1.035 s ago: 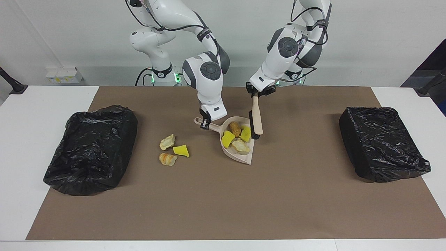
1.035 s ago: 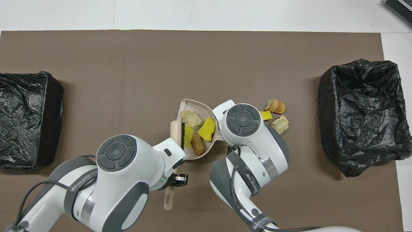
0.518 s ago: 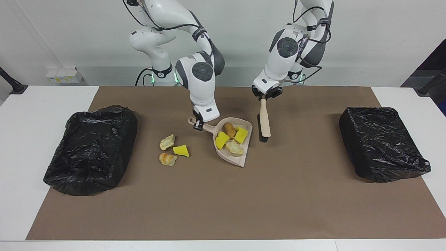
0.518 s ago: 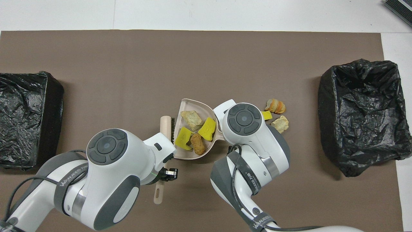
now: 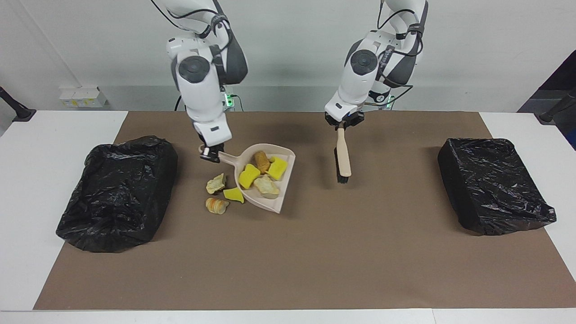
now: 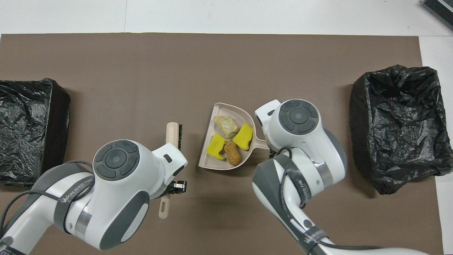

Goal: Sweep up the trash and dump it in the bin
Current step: 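Carry the dustpan with the right gripper and tip it into the bin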

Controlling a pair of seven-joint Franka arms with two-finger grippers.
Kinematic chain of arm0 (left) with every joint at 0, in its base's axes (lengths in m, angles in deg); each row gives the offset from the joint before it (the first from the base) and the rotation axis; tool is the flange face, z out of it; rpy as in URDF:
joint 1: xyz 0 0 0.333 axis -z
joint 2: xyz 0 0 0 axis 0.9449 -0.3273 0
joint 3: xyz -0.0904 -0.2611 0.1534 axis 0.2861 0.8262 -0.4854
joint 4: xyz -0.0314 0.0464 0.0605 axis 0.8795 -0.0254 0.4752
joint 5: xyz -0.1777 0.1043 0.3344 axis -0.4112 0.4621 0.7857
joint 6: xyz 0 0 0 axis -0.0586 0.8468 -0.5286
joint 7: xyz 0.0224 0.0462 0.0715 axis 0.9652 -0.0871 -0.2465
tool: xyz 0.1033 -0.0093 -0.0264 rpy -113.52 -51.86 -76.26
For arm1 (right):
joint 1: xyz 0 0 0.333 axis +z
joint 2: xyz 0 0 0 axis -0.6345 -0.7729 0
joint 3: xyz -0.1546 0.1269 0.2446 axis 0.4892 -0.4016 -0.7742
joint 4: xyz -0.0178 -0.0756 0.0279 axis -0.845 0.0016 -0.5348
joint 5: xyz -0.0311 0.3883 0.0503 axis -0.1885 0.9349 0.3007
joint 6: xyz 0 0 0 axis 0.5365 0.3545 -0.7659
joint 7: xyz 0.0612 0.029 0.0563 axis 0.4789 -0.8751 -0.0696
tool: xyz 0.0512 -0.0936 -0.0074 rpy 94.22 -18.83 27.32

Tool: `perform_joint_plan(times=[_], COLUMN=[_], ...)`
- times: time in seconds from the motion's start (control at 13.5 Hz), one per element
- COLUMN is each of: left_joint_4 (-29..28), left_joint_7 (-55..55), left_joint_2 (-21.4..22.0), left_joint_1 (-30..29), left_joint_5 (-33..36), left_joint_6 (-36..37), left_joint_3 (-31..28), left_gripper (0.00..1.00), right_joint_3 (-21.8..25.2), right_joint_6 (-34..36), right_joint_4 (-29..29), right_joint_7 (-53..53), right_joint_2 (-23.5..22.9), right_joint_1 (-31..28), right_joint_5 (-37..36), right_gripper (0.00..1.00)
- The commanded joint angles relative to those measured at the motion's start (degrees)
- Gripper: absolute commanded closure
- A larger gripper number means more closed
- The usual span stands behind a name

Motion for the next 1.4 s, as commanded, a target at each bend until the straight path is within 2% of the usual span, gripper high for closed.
perform_joint_plan(times=[0.0, 0.37, 0.59, 0.67, 0.81, 0.96, 1.11, 1.33], left_joint_4=[-3.84, -6.13, -9.98, -11.57, -13.42, -14.13, -15.62, -15.71], left_joint_7=[-8.38, -21.05, -23.17, -23.0, -24.92, -25.72, -28.43, -29.58], left_joint_2=[1.91, 2.09, 3.48, 4.54, 4.99, 4.46, 4.55, 4.2], left_joint_1=[6.77, 18.47, 23.04, 23.67, 25.69, 26.75, 26.75, 26.75], left_joint_5=[1.13, 0.6, -1.14, -2.11, -2.3, -2.39, -2.39, -2.39], left_joint_6=[-4.23, -6.77, -7.57, -8.27, -11.25, -14.33, -14.34, -14.61], left_joint_3=[-0.04, 0.04, 0.22, 0.22, 0.22, 0.4, 0.4, 0.4], left_gripper=[1.0, 1.0, 1.0, 1.0, 1.0, 1.0, 1.0, 1.0], right_joint_3=[-0.29, -0.11, -0.02, 0.07, 0.07, 0.07, 0.07, -0.37], right_joint_6=[3.81, 4.36, 0.5, -0.82, -3.9, -4.35, -9.15, -11.38], right_joint_4=[2.09, 4.38, 5.35, 5.35, 5.18, 4.39, 3.25, 3.67], right_joint_7=[-5.03, -15.57, -21.9, -24.88, -29.38, -30.53, -34.39, -38.97], right_joint_2=[3.42, 3.34, 2.9, 2.82, 2.73, 2.55, 1.5, 0.44], right_joint_1=[-7.89, -23.53, -29.78, -31.2, -32.96, -32.36, -32.35, -30.87], right_joint_5=[-0.75, -1.54, -13.28, -14.97, -21.1, -27.44, -34.04, -41.69], right_gripper=[1.0, 1.0, 1.0, 1.0, 1.0, 1.0, 1.0, 1.0])
